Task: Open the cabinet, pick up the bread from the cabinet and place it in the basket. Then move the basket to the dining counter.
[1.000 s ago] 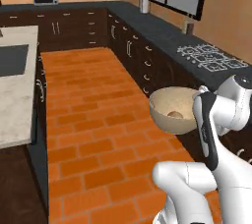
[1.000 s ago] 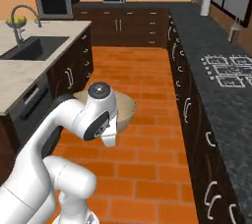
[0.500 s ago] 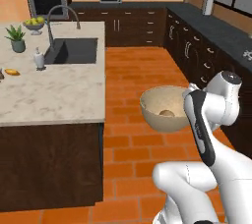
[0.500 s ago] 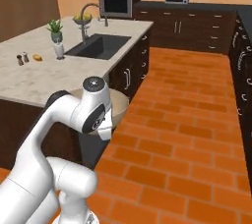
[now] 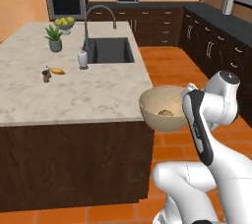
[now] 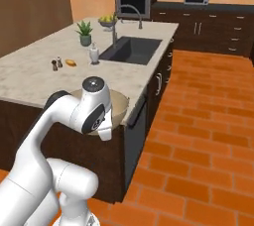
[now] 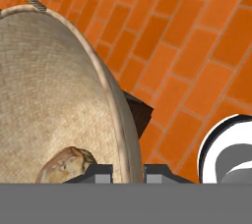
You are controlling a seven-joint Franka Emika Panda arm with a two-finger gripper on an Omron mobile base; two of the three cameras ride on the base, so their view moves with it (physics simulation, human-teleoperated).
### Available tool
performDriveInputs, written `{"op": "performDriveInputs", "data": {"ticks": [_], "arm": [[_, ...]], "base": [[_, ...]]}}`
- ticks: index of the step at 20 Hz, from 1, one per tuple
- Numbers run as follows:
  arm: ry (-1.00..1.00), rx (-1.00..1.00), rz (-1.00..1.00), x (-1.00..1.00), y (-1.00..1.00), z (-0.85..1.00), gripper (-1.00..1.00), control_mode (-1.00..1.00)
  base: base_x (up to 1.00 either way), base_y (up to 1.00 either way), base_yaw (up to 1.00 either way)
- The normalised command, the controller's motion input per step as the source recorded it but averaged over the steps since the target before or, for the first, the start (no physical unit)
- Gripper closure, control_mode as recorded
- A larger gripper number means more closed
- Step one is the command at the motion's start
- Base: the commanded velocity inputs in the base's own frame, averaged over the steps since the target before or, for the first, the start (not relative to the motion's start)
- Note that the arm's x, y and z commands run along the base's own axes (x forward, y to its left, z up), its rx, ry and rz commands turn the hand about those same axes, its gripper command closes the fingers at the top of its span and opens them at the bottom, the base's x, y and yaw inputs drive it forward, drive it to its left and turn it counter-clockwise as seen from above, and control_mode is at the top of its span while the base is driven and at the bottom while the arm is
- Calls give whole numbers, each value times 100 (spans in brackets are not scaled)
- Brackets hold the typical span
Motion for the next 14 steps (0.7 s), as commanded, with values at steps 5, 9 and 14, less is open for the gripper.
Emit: {"op": "performDriveInputs", "data": {"ticks": [5,9,14], "arm": [[0,0,0,0,0,0,100,100],[0,0,0,0,0,0,100,100],[0,0,0,0,0,0,100,100]], "base": [[48,100,-1],[65,100,-3],[74,100,-6]]}}
